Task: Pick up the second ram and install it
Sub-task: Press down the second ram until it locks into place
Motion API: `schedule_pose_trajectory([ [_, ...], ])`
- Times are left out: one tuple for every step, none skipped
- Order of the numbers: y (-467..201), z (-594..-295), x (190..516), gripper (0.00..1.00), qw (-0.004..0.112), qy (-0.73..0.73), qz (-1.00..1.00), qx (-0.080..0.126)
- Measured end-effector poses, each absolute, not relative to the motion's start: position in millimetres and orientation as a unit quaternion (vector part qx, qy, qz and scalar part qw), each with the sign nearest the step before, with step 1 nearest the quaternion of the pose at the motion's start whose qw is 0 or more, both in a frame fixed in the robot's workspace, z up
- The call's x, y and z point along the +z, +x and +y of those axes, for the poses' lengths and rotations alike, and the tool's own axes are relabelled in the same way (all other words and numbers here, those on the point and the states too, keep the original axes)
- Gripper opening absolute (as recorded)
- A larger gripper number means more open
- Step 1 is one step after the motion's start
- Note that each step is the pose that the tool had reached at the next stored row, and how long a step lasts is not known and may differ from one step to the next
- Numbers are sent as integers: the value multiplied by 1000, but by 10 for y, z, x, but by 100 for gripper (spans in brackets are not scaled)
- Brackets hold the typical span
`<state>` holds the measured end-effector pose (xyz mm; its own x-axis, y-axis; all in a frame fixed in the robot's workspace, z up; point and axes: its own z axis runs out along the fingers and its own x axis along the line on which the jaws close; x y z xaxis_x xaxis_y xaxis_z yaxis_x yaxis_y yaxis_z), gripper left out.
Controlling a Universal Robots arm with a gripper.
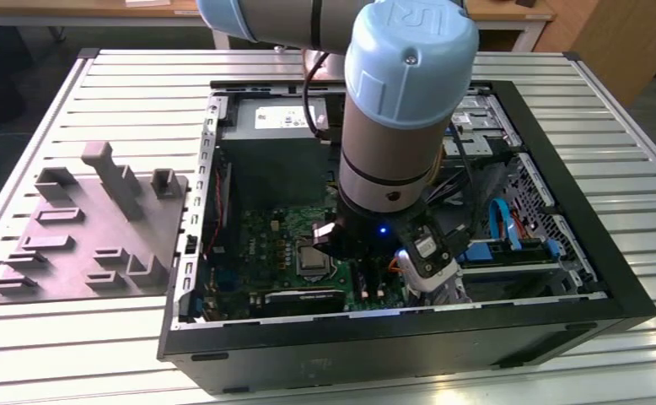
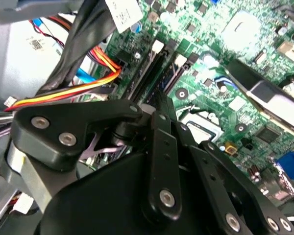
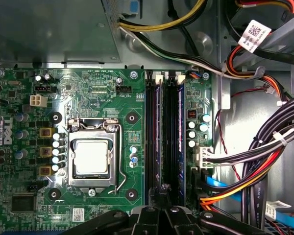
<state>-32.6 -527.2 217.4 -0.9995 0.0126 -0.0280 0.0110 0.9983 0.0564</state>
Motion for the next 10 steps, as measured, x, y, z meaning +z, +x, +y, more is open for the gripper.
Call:
schedule_pose_trajectory([
  [-326, -5272, 2174, 10, 14, 6, 999, 28],
  [-326, -5272, 2174, 10, 14, 6, 999, 28],
  [-326, -5272, 2174, 10, 14, 6, 999, 28],
  [-326, -5272, 2176, 10, 14, 6, 999, 28],
  [-326, -5270, 2184, 10, 14, 6, 999, 29],
  [-325, -5268, 2198, 10, 15, 6, 999, 29],
  [-325, -5270, 2230, 10, 14, 6, 999, 28],
  [-326, -5272, 2266, 10, 14, 6, 1000, 28],
  [-326, -5271, 2297, 10, 14, 6, 1000, 27],
  [-326, -5271, 2330, 10, 14, 6, 1000, 27],
])
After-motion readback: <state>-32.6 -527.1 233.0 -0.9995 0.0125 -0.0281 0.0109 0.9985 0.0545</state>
